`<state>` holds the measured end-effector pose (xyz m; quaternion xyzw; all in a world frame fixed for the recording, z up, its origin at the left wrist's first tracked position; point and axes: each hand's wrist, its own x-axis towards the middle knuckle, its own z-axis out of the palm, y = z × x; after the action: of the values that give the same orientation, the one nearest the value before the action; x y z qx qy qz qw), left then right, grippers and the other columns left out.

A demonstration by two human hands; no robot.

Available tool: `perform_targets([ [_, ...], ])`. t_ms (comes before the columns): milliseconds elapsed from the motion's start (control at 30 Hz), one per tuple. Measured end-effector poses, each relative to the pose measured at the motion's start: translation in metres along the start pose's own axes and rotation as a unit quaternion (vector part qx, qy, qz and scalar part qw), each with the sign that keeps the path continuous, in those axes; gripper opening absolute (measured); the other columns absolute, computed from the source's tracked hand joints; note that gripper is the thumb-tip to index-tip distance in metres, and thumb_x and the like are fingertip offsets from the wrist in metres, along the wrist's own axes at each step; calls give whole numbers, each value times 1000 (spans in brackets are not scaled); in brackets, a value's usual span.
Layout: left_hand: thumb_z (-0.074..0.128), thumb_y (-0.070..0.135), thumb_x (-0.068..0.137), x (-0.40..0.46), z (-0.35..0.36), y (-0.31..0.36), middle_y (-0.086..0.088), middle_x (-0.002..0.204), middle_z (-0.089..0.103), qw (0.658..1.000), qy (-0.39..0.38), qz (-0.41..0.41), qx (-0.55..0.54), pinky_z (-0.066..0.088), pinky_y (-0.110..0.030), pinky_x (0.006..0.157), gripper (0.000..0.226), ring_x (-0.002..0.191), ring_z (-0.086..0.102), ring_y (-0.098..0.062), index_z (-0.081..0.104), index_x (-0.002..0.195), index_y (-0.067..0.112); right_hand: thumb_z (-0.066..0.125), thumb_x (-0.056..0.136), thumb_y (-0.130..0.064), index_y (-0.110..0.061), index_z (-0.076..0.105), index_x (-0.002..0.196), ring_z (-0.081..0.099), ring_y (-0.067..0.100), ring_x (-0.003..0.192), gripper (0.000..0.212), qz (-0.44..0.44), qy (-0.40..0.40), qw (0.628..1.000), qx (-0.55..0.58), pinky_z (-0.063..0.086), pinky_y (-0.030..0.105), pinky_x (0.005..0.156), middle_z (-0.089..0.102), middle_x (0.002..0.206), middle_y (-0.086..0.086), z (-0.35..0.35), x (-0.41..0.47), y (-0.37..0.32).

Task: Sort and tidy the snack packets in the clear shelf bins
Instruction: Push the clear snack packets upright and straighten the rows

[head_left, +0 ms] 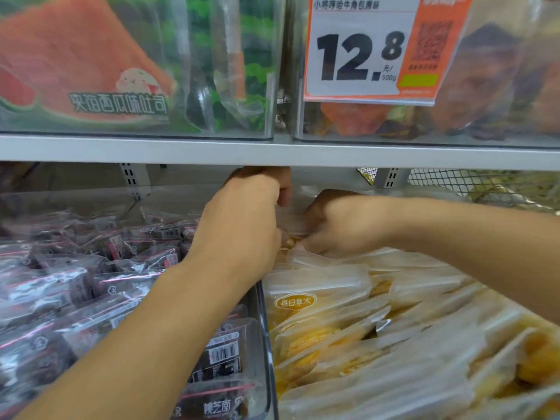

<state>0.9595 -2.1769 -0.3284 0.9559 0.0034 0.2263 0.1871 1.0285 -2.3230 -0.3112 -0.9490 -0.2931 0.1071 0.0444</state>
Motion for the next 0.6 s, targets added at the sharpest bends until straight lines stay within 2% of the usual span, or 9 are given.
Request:
perform_targets([
  [67,82,10,72,2,-5,2,7,90,58,999,-42,13,10,49,-36,73,38,88,58,-22,50,70,29,75,82,-48,-26,60,122,58,9,105,48,-14,19,999,33,45,22,90,62,115,-14,-12,-19,7],
  [133,79,12,76,3,-6,0,10,103,67,996,-87,10,23,53,-36,86,35,98,63,-19,57,60,34,82,72,-51,-32,57,116,56,4,107,54,-37,73,995,65,45,20,93,59,115,-17,-18,-36,13],
  [233,84,45,74,2,-4,-6,15,112,67,995,-91,32,17,52,-37,92,22,104,61,-14,63,70,40,87,65,-49,-31,65,91,60,1,86,38,-76,158,983,50,50,24,80,65,91,-15,-12,-49,17],
  [267,83,56,69,1,-3,-8,16,113,66,994,-98,37,21,52,-39,93,26,106,60,-12,66,76,39,86,67,-49,-31,69,85,61,1,79,30,-85,180,980,24,50,24,75,67,83,-15,-9,-49,17],
  [333,77,76,55,3,-4,-9,18,117,62,991,-127,22,32,52,-40,93,49,110,57,-11,66,83,38,77,77,-51,-34,77,86,64,3,77,19,-108,191,975,-34,52,27,74,72,80,-16,-7,-46,15],
  [400,60,92,35,3,-8,-8,19,122,59,987,-158,5,23,51,-40,95,75,114,55,-9,66,88,40,69,86,-49,-35,79,94,65,5,78,19,-127,121,984,-39,50,27,74,74,83,-13,-6,-40,12],
  [467,48,96,24,3,-10,-8,19,126,56,983,-185,-4,10,51,-39,97,90,116,54,-9,66,94,41,66,90,-49,-32,78,98,64,5,78,22,-111,1,994,-19,49,24,73,74,85,-13,-6,-32,13],
  [533,52,96,21,2,-11,-7,18,131,53,978,-209,-6,6,50,-38,98,97,118,53,-11,64,101,41,65,93,-46,-27,76,95,63,3,77,22,-83,-73,994,-10,49,23,72,73,84,-14,-7,-24,14],
  [600,67,91,30,0,-12,-5,16,135,51,975,-220,-6,5,49,-37,100,91,120,51,-12,61,107,42,60,96,-45,-19,74,96,64,10,84,29,-60,-105,992,-49,50,29,77,73,89,-8,-7,-12,11],
])
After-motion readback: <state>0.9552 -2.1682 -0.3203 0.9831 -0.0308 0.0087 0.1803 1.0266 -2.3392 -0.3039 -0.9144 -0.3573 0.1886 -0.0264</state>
